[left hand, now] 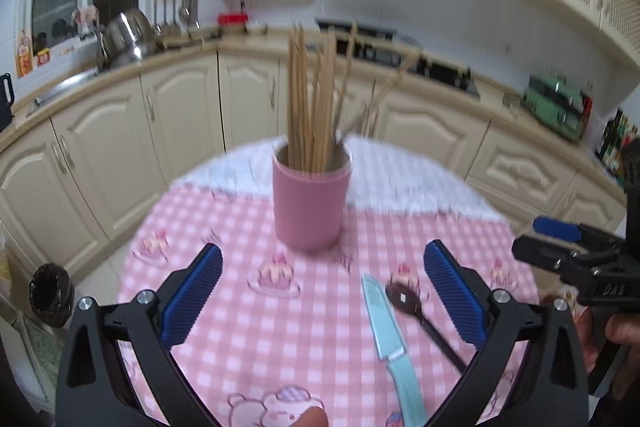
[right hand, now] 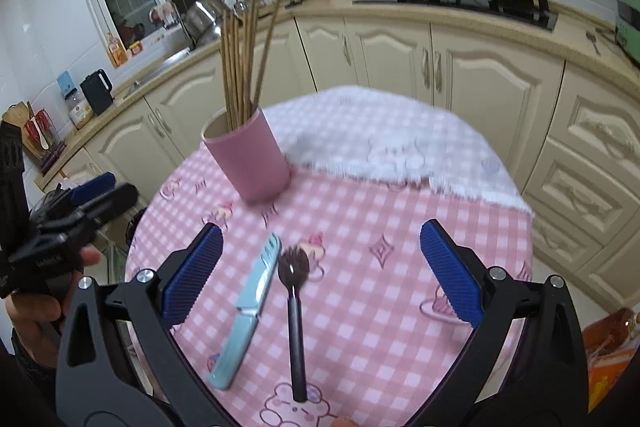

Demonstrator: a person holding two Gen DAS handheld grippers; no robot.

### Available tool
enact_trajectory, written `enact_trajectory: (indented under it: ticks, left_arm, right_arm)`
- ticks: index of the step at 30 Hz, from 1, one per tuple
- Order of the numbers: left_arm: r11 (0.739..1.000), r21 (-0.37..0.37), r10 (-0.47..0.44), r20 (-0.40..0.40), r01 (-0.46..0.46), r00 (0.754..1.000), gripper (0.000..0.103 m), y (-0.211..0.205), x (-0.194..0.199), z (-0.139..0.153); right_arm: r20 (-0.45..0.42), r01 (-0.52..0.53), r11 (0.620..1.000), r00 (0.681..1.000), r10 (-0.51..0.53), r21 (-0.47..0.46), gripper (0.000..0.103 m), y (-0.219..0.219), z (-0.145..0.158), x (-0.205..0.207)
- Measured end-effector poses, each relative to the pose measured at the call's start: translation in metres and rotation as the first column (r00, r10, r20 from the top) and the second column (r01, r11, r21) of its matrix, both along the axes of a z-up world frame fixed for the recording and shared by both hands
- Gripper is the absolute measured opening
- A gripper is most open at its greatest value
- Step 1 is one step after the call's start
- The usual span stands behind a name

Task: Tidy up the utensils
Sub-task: 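Move both open tools toward the light blue knife and dark spork, then close the left tool on the light blue knife while the right tool grasps the dark spork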

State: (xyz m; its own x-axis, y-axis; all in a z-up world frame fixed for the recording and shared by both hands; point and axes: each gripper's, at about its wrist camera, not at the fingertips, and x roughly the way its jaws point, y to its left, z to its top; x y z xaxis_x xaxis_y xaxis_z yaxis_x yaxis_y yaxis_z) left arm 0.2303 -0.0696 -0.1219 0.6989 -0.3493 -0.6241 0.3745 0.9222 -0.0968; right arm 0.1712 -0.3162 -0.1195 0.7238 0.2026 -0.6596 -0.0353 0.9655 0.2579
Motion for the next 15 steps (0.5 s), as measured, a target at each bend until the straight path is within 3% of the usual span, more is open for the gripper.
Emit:
enact_trajectory:
  ticks: [7, 15]
  left_arm:
    - [0.997, 0.072, -0.003, -0.180, 0.016, 0.984, 0.099, -0.029, 0.012, -0.054]
    - [0.985, 0.162, -0.018, -0.264, 0.063, 0.964, 0.099, -0.057, 0.020, -0.096]
  right_arm:
    - [-0.079, -0.016, 0.999, 0.997, 0.012, -0.051, 0.097, 0.004, -0.029, -0.001]
    - [-0.136, -0.029, 0.998, 0.991, 0.020, -0.063, 0.097, 0.003, -0.053, 0.001]
